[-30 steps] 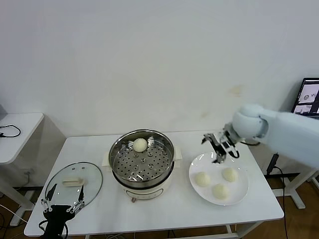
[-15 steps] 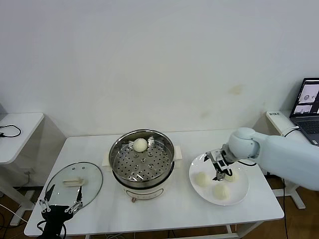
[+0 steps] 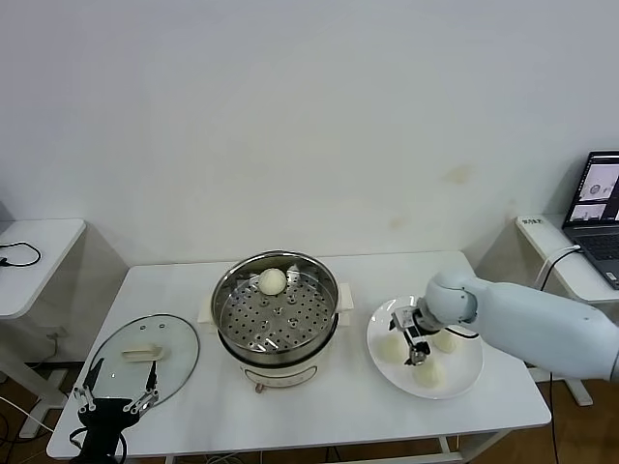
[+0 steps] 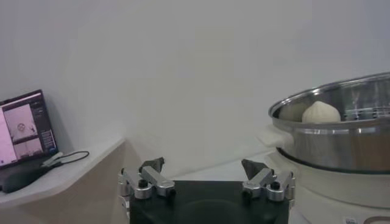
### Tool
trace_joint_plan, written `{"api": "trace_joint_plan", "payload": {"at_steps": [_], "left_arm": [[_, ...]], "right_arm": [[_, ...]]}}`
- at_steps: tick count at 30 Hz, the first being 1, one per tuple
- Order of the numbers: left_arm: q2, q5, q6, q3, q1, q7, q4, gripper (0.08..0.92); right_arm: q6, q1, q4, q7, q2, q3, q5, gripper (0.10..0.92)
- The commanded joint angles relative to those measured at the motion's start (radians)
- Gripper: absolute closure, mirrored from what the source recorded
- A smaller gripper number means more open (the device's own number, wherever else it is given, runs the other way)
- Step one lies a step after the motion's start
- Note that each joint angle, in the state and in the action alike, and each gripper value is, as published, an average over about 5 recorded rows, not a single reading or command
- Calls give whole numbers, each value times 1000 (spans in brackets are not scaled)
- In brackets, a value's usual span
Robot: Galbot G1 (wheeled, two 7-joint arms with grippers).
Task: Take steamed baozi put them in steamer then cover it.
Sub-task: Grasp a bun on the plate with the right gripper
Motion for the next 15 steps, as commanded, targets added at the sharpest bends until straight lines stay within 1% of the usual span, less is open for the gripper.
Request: {"api": "trace_joint_plan", "payload": {"at_steps": [1, 12, 15], "left_arm": [[1, 0, 0, -1, -1, 1, 2, 177], [-2, -1, 0, -5, 0, 1, 1, 177], [-3, -1, 0, -5, 0, 1, -2, 177]], "right_arm": [[10, -66, -93, 12, 53, 52, -27, 202], [8, -78, -132, 7, 70, 70, -54, 203], [9, -77, -135, 3, 75, 75, -51, 215]]}}
